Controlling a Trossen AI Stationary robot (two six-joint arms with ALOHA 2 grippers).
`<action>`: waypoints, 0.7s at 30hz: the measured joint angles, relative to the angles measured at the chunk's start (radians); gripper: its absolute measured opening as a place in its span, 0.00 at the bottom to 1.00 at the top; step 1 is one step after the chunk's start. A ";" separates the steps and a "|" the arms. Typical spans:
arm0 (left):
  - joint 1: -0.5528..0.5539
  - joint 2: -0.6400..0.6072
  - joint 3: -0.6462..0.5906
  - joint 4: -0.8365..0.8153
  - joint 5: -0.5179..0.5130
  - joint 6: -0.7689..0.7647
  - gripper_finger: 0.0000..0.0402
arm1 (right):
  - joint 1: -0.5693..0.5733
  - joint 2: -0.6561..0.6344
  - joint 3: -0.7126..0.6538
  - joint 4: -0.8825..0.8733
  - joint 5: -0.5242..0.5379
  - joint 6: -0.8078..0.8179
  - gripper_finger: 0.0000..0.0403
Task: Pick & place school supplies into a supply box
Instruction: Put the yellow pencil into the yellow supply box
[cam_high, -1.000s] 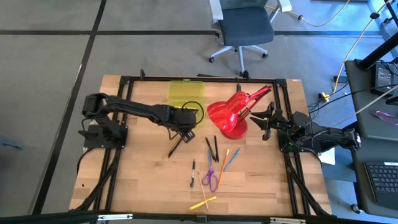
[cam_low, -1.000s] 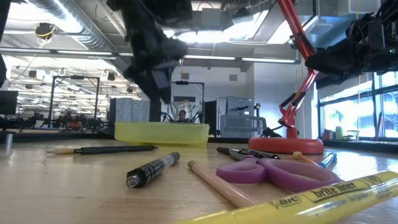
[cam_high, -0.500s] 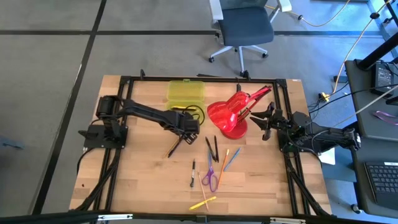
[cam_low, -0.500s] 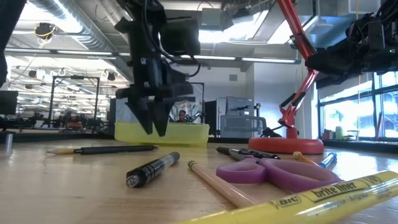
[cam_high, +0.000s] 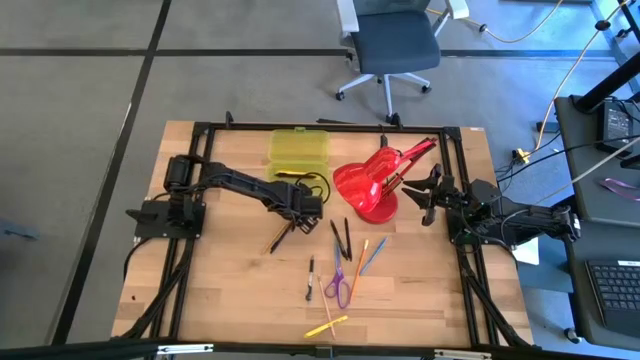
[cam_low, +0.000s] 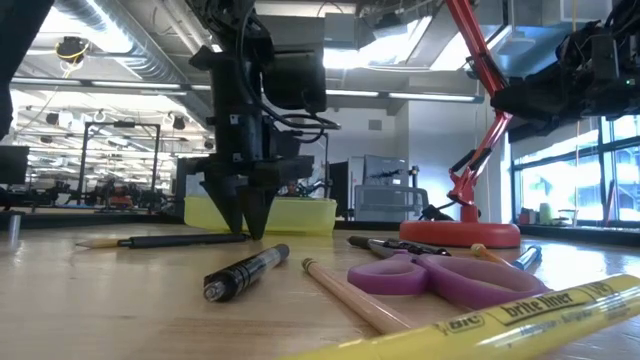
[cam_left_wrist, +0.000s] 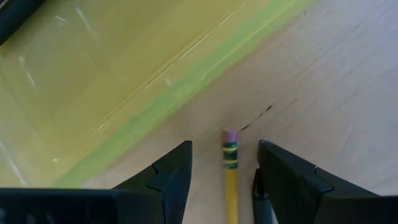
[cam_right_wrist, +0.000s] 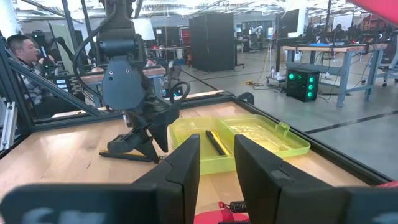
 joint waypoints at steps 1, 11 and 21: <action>0.000 0.000 0.000 -0.001 0.000 0.000 0.43 | 0.000 0.000 0.000 0.000 0.000 0.000 0.26; 0.001 0.002 0.000 0.005 0.039 0.000 0.24 | 0.000 0.000 0.000 0.000 0.000 -0.003 0.26; 0.001 0.005 0.000 0.005 0.056 0.079 0.06 | 0.000 0.000 0.000 0.000 0.000 -0.003 0.26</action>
